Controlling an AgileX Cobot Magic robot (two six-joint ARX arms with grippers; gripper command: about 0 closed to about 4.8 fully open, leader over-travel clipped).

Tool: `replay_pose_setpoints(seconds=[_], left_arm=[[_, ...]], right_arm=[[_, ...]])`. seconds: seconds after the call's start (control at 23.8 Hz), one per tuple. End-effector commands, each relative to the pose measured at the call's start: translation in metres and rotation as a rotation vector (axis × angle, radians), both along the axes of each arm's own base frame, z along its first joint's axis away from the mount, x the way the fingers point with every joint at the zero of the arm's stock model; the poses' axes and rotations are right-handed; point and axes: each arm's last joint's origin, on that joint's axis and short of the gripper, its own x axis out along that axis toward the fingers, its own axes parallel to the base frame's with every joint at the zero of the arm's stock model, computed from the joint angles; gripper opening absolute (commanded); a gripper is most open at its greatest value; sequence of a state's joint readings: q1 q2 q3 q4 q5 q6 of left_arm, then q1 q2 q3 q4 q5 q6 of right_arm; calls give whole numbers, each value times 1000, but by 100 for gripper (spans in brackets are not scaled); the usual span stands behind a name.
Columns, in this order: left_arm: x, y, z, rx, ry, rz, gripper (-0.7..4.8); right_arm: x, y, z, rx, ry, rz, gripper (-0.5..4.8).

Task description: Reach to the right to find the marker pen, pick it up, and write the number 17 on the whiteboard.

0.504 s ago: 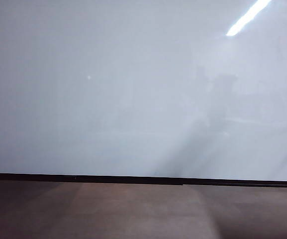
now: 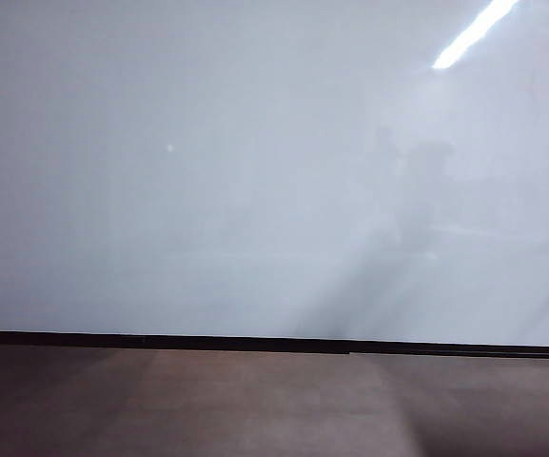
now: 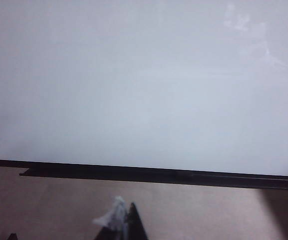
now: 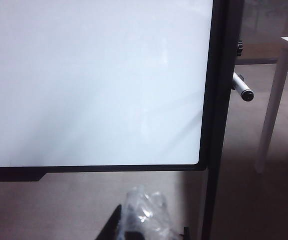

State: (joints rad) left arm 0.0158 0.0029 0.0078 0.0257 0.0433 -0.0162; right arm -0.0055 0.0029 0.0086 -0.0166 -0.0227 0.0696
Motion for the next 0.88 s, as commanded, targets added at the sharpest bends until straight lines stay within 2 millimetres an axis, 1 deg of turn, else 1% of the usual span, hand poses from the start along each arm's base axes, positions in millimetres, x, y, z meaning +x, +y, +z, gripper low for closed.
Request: replay_pose_setpoints(seconds=[0.04,0.17,0.34,0.5,0.67,0.8,0.88], left_arm=[[0,-5,1,3,-12,-35,-5],[-1,-16,1,1,-13,-123,-5],[-6,-34,1,0,-13,-315,-5],[-14,-51,1,-2,-13,-511,-5],[-24,-64,1,-3,-13,-671,-5],[-29,-70,1,-3,-13,-758,-5],[-32,-73,1,-3,-13,-797,-5]], right_arm=[[0,0,1,1,-17,0,-5],[0,0,1,1,-17,-1,-5],[0,0,1,1,-20,-4,-4],[0,0,2,1,-21,-6,-4],[0,0,2,1,-21,-15,-5],[0,-3,2,7,-25,-92,-5],[0,-6,5,12,-56,-192,-5]])
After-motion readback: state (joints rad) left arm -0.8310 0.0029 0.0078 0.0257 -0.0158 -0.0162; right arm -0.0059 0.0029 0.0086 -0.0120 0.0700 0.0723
